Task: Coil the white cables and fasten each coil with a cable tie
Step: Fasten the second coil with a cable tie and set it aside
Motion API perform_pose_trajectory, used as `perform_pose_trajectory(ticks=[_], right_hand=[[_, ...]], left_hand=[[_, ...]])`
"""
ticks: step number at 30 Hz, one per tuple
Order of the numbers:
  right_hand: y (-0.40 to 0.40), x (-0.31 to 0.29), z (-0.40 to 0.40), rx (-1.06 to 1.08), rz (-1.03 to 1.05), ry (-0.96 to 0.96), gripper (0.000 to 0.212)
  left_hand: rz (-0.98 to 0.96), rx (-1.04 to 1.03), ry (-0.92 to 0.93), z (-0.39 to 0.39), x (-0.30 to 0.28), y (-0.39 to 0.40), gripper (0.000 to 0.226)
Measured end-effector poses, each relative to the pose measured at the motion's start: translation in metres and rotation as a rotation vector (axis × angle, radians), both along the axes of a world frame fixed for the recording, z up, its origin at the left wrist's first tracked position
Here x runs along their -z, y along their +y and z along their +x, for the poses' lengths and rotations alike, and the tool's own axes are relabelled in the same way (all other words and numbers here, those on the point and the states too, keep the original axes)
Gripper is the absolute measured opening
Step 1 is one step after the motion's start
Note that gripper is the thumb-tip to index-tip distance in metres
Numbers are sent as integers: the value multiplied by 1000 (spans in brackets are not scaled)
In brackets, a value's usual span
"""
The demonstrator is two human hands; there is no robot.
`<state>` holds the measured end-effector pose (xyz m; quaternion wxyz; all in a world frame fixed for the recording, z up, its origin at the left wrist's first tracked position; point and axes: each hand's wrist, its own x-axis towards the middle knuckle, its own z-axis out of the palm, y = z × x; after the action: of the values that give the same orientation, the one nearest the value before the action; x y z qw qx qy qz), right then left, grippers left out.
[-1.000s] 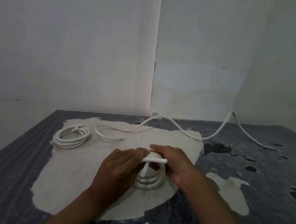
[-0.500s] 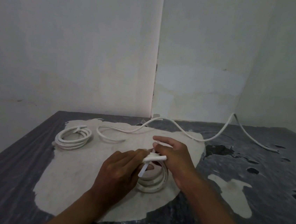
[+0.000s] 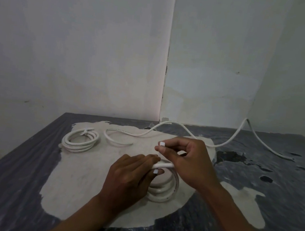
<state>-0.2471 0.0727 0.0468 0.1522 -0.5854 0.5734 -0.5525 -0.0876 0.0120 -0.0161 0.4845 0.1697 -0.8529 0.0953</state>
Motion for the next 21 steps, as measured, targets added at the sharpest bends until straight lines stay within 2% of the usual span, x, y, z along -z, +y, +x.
perform_pose_trajectory(ticks=[6, 13, 21], right_hand=[[8, -4, -4, -121, -18, 31, 8], [15, -8, -13, -348, 66, 28, 19], [14, -10, -7, -292, 24, 31, 16]], left_hand=[[32, 28, 32, -1, -1, 0, 28], [88, 48, 93, 0, -5, 4, 27], [167, 55, 124, -2, -6, 7, 25]])
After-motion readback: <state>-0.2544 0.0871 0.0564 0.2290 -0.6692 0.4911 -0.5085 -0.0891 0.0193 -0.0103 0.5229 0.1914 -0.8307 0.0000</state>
